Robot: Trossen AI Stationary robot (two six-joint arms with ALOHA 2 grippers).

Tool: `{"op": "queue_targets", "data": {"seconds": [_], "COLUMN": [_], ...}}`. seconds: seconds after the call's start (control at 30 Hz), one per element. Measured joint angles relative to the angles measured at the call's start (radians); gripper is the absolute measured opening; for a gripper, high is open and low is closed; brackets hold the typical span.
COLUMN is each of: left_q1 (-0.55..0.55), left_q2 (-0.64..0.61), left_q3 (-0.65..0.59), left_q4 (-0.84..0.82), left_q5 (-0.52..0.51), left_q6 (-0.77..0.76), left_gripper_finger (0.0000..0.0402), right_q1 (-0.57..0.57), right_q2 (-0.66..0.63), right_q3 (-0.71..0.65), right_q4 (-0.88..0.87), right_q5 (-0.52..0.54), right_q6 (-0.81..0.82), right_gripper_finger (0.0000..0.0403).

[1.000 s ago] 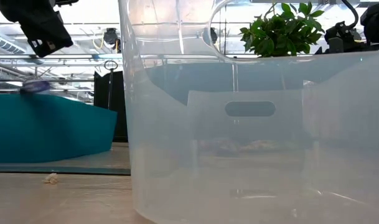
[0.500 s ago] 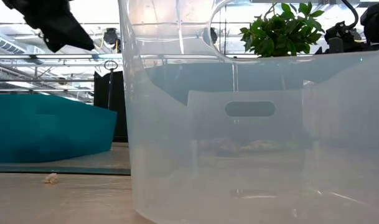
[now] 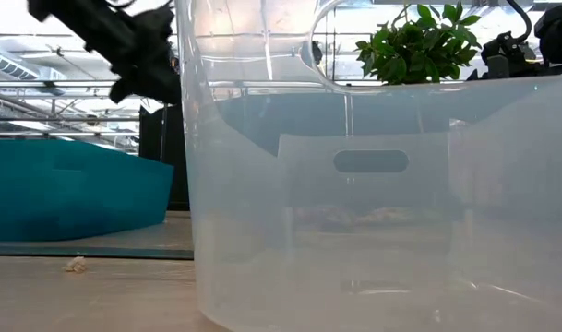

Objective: Pick and place Granola Bars by type
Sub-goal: Put the blue granola bar into the blue bin

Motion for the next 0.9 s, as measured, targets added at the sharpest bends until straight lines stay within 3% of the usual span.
{"op": "queue_targets", "data": {"seconds": [0.2, 0.33, 0.6, 0.9], "left_q1": [0.204, 0.325, 0.496, 0.543], "left_q2": [0.070, 0.171, 0.490, 0.789], "left_q3": [0.001, 0.060, 0.386, 0.694], "left_q4": [0.124, 0.122, -0.157, -0.230], "left_q5": [0.152, 0.272, 0.341, 0.368], "left_q6": [0.075, 0.077, 0.181, 0.214], "left_gripper_finger": [0.0197, 0.0243, 0.0255, 0.0255], "right_q1": [0.000, 0.000, 0.000, 0.000], "right_q2": [0.000, 0.000, 0.000, 0.000], "right_q3": [0.000, 0.000, 0.000, 0.000], "right_q4": [0.000, 0.000, 0.000, 0.000], "right_q5": [0.000, 0.000, 0.000, 0.000], "right_q6": [0.000, 0.000, 0.000, 0.000], "right_gripper_finger": [0.0160, 0.0160, 0.0160, 0.0160]}}
